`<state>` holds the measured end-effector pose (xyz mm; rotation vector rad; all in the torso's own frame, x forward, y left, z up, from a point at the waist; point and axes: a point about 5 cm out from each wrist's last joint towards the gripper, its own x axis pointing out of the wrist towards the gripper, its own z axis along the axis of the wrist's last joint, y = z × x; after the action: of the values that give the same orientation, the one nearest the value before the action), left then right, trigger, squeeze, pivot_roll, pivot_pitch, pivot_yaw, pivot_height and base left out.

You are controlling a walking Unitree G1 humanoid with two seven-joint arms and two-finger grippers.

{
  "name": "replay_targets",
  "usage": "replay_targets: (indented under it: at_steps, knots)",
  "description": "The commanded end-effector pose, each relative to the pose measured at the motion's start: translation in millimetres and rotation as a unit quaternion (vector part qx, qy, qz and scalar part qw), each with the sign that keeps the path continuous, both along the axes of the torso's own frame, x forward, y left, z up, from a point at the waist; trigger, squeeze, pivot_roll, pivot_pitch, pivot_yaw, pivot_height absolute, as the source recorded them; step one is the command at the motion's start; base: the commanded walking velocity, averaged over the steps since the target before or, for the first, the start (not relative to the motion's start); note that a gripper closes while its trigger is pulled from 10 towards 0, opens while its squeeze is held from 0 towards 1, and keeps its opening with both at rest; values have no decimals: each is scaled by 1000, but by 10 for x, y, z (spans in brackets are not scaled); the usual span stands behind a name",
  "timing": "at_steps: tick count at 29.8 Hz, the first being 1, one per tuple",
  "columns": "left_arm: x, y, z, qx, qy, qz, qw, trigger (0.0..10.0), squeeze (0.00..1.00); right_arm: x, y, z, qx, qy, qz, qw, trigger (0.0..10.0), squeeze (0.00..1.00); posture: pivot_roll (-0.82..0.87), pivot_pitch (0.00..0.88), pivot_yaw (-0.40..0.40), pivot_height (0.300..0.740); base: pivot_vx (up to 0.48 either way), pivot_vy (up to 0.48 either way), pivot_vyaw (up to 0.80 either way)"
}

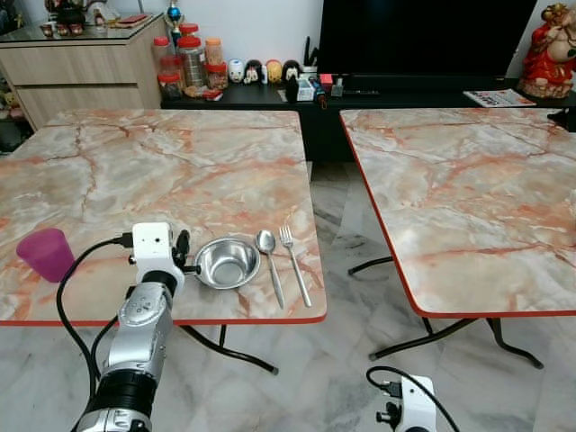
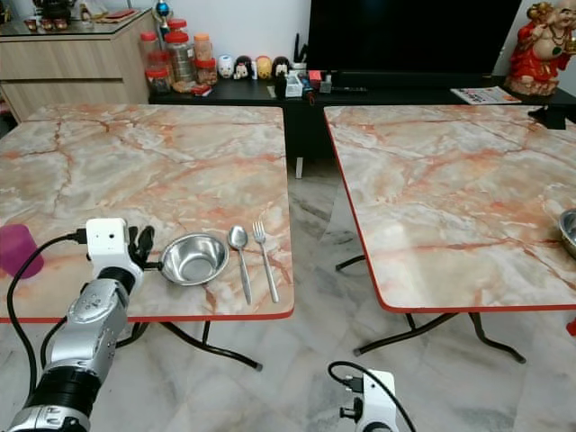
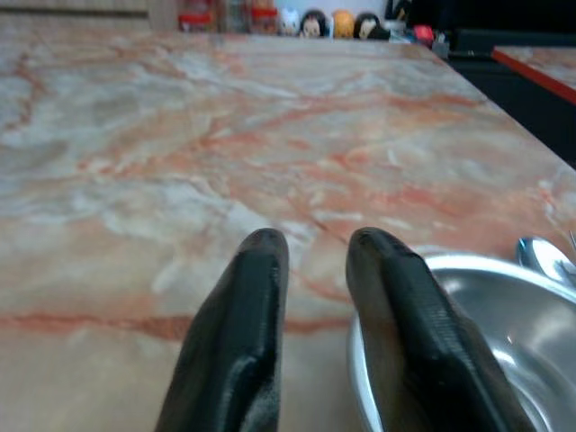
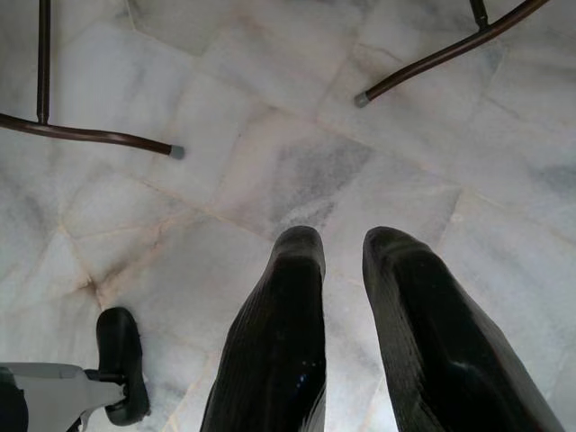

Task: Setting the table

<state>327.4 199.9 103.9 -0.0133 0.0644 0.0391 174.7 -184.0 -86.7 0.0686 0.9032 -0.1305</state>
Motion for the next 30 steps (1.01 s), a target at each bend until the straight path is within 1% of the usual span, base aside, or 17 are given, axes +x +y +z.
replay_targets:
  at_steps: [1,3,4,10,11,13,18,23,24,30]
  knots:
    - [31,24,106,5,-6,-7,1000,10000,1000,29,-18,15,-3,-2,5,1000,10000,0,60,0,-42,740,0,0,0]
    - [33,28,113,4,-4,-8,1000,10000,1000,31,-17,15,-3,-2,5,1000,10000,0,60,0,-42,740,0,0,0]
    - [48,45,181,11,1,-25,1000,10000,1000,33,1,14,-1,-2,6,1000,10000,0,62,0,-32,740,0,0,0]
    - [60,56,245,16,9,-40,999,10000,1000,30,18,11,0,-2,7,1000,10000,0,64,0,-30,740,0,0,0]
    - [63,58,251,23,20,-45,999,10000,1000,29,20,10,1,-1,7,1000,10000,0,65,0,-30,740,0,0,0]
    - [66,45,242,32,39,-57,997,10000,1000,29,22,10,1,-1,6,1000,10000,0,63,0,-30,740,0,0,0]
    - [55,-21,242,26,55,-92,994,10000,1000,26,17,9,1,-1,4,1000,10000,0,62,0,-30,740,0,0,0]
    - [52,-31,236,31,69,-96,993,10000,1000,21,12,7,2,0,3,1000,10000,0,60,0,-30,740,0,0,0]
    - [48,-30,232,32,77,-100,991,10000,0,19,10,6,2,0,2,1000,10000,0,60,0,-31,740,0,0,0]
    - [18,-22,200,40,108,-116,987,10000,0,17,10,5,2,1,3,1000,10000,0,64,0,-33,740,0,0,0]
